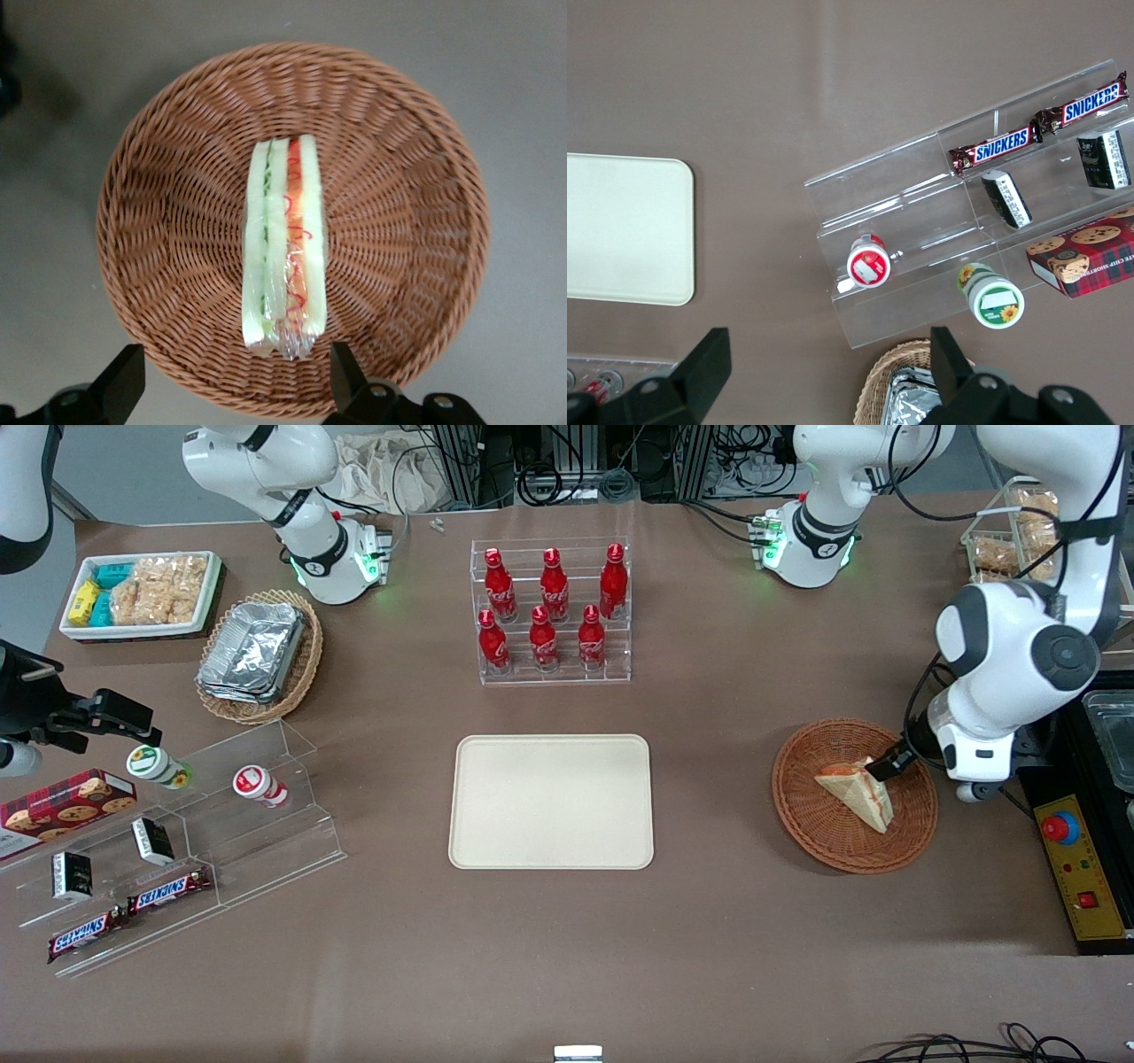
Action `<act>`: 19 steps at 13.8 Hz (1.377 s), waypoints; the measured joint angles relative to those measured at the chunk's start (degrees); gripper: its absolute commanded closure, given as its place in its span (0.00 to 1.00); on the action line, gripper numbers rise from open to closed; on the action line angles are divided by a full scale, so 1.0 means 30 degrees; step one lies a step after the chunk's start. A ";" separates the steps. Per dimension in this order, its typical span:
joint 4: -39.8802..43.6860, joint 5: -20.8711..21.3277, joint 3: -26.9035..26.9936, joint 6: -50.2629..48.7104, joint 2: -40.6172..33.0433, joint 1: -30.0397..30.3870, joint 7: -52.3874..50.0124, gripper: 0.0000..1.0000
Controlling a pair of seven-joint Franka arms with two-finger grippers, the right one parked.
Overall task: Place sandwich from basket to tray
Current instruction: 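Close the left gripper on the sandwich and lift it from the basket, then carry the held sandwich toward the cream tray and lower it onto it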
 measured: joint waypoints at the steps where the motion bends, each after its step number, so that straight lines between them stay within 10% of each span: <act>1: -0.0012 0.0000 -0.0018 0.0301 0.0362 -0.0035 -0.0566 0.00; 5: -0.0023 0.0000 -0.0128 0.1762 0.1802 -0.0155 -0.1112 0.06; 6: -0.0023 0.0001 -0.0137 0.2093 0.2140 -0.0158 -0.1114 0.70; 7: -0.0023 0.0002 -0.0139 0.2404 0.2421 -0.0158 -0.1115 1.00; 13: 0.0275 0.0085 -0.0188 0.2526 0.2420 -0.0164 -0.0584 1.00; 19: 0.3661 -0.0325 -0.1767 -0.6472 -0.1681 -0.0558 0.6386 1.00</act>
